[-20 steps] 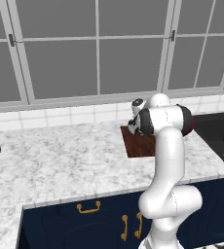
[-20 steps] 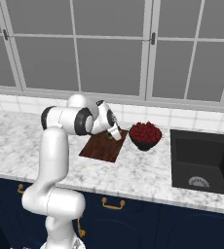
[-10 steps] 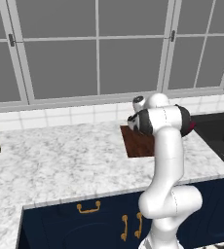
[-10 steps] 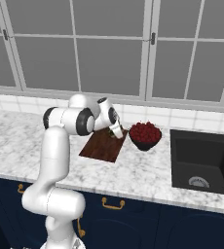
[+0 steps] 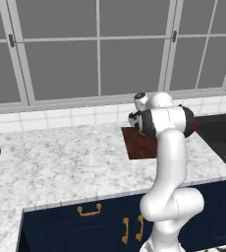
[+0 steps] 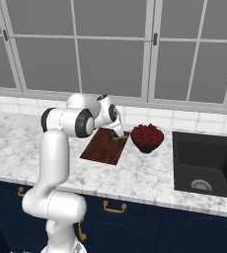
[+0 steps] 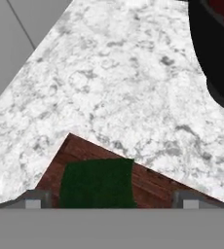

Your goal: Pick up the sponge from the counter and clean the cutting board by briefly scrubbing or pressing down on the cutting board. Once finished, release the sponge.

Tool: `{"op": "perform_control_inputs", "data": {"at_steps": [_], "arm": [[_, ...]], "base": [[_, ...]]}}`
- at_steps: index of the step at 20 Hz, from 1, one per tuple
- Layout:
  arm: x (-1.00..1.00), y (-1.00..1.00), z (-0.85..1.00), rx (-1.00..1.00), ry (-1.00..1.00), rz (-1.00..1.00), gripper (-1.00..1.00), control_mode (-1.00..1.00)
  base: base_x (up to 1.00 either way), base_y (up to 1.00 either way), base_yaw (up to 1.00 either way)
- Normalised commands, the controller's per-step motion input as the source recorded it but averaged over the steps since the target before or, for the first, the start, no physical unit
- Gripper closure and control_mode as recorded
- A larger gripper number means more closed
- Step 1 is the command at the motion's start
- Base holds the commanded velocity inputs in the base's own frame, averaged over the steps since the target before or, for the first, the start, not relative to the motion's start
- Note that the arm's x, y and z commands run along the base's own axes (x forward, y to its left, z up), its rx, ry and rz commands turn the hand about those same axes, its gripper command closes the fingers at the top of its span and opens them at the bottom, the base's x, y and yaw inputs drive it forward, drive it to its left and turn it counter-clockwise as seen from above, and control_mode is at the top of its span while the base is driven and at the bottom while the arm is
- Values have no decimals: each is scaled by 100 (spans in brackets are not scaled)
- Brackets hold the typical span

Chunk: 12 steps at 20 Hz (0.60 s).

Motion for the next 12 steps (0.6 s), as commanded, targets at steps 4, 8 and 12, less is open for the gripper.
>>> {"op": "perform_control_inputs", "data": {"at_steps": [4,8,12], "arm": [[-92,9,93,10,-11,2,-100,-100],[-100,21,100,23,-11,11,-100,-100],[-100,1,100,21,-15,22,-100,-100]], "base": [[0,0,0],[0,0,0],[0,0,0]]}}
